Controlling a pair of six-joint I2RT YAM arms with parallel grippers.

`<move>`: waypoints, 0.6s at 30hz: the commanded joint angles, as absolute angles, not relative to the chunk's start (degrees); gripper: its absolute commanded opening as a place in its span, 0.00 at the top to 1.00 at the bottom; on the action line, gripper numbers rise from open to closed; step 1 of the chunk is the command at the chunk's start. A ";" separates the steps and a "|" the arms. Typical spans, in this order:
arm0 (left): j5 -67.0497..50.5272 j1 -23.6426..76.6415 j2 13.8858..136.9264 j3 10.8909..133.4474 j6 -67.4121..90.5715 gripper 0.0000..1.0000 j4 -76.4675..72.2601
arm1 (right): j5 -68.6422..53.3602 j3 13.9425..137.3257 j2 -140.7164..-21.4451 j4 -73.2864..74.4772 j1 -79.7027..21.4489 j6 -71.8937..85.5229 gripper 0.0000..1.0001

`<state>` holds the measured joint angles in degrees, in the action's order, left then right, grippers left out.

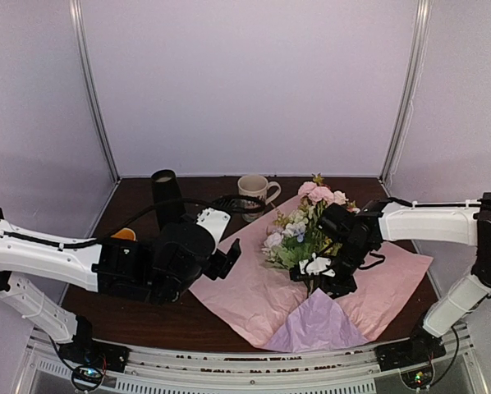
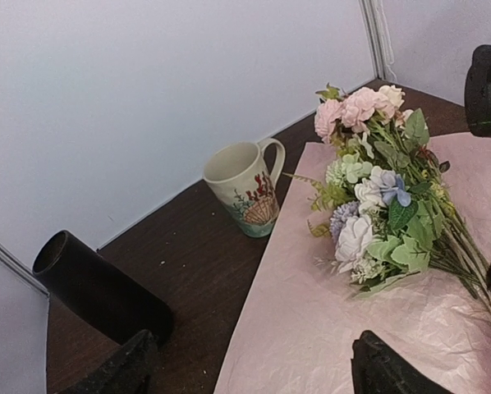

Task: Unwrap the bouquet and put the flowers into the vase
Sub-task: Unfold the 2/3-folded wrapping paper from the folded wrapping paper, then unfold the quarter folded wrapping paper into folded wrapping paper.

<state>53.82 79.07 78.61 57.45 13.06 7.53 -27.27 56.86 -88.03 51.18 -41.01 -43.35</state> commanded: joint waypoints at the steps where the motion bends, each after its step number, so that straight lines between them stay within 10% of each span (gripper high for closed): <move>1: 53.09 78.11 79.25 58.81 14.13 0.17 6.26 | -31.82 55.28 -84.84 58.58 -49.01 -49.20 0.72; 18: 49.79 76.39 83.93 61.38 14.77 0.17 6.42 | -29.91 47.29 -85.77 51.26 -75.24 -42.36 0.70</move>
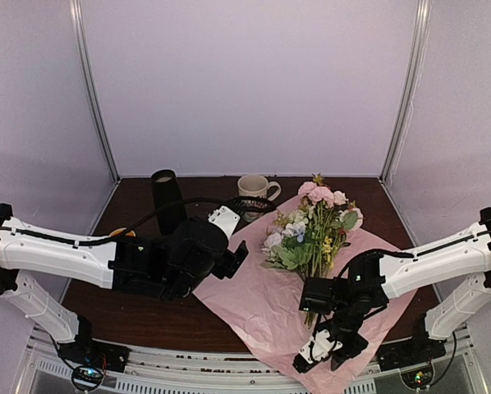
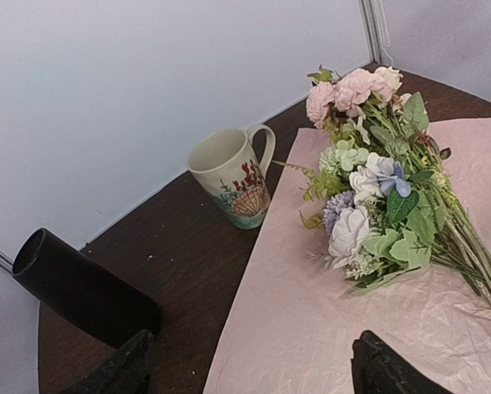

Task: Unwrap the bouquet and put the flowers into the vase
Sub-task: Unfold the quarter folded wrapping paper into folded wrapping paper.

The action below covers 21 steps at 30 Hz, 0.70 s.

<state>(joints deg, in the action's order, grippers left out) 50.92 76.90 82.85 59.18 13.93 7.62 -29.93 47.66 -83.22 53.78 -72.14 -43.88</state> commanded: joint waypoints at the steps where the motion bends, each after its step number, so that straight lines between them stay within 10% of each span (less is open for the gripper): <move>1: 49.73 76.38 84.08 61.51 14.81 0.17 6.49 | -29.36 47.80 -87.34 51.46 -75.96 -42.29 0.70; 13: 45.71 74.61 88.71 65.15 21.47 0.02 12.36 | -27.91 48.57 -87.70 50.29 -74.69 -40.20 0.70; 21: 31.78 72.73 93.62 69.15 24.51 0.13 11.52 | -29.13 54.93 -70.29 58.99 -55.92 -45.10 0.66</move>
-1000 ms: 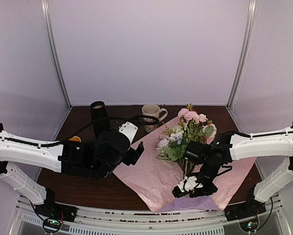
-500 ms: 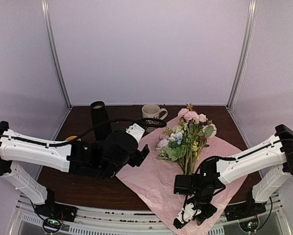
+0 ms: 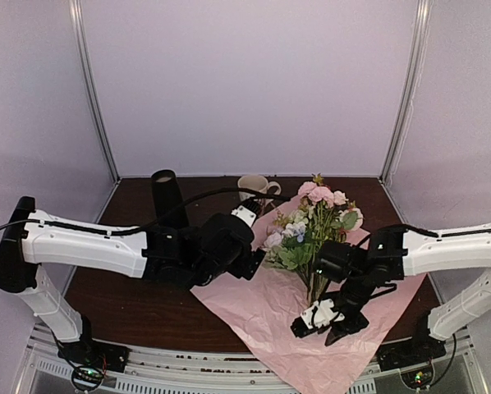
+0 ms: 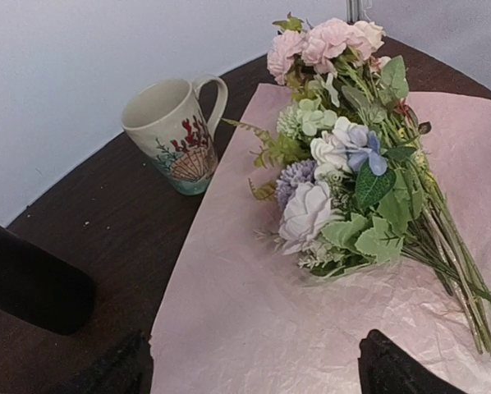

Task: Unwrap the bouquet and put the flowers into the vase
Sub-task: Unfold the quarter folded wrapping paper into folded wrapping paper, then pick up the fake flower from the flattened wrapping paper.

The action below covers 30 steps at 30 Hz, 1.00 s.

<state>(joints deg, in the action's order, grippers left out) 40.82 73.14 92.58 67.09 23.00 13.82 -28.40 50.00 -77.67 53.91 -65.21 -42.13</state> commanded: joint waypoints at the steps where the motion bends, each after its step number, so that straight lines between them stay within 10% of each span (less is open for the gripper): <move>1: 29.15 72.70 94.30 69.77 23.62 0.18 10.53 | -30.28 55.84 -68.58 59.68 -51.79 -45.67 0.66; 10: 9.83 72.33 111.56 89.40 18.78 0.68 18.60 | -39.57 44.25 -54.66 34.79 -17.18 -25.34 0.63; 30: 9.84 70.23 132.52 111.80 26.35 0.76 27.69 | -29.64 44.09 -53.22 30.30 -14.54 -21.41 0.62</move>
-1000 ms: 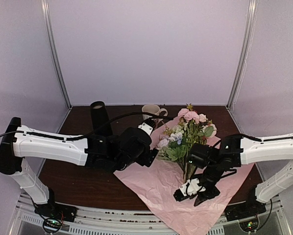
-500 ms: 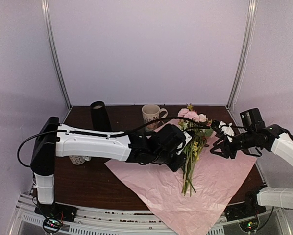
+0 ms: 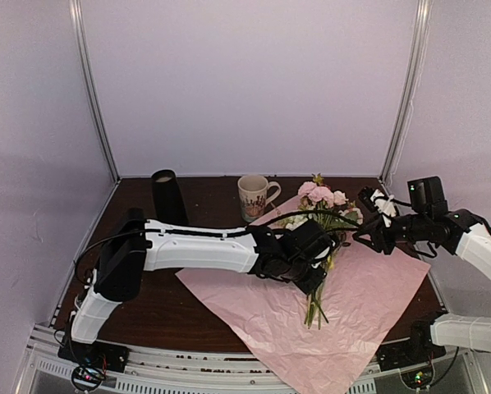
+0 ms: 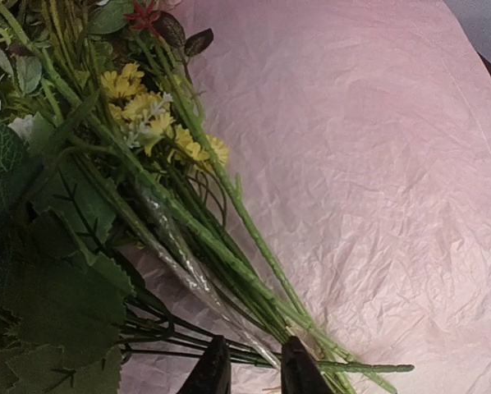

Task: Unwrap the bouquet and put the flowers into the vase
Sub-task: Pick up the fake flower from the flattened wrapping paper.

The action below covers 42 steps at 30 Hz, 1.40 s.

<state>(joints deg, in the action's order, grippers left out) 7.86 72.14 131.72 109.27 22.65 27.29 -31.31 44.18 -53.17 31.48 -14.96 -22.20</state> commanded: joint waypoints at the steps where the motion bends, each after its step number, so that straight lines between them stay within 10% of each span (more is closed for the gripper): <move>1: 9.69 69.96 132.72 111.85 26.73 0.75 27.76 | -29.42 44.04 -53.21 30.32 -14.55 -21.36 0.62; 17: 4.53 69.70 133.37 108.98 26.17 0.75 24.58 | -32.74 43.54 -56.11 29.50 -14.66 -20.29 0.64; 42: 8.77 69.69 124.99 96.24 26.94 0.75 17.16 | -44.96 57.94 -96.88 29.88 -17.67 -7.40 0.71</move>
<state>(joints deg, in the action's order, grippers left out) 7.68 69.69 127.70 96.66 26.92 20.32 -42.37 57.19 -96.31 30.02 -17.23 -8.32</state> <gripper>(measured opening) 0.251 0.313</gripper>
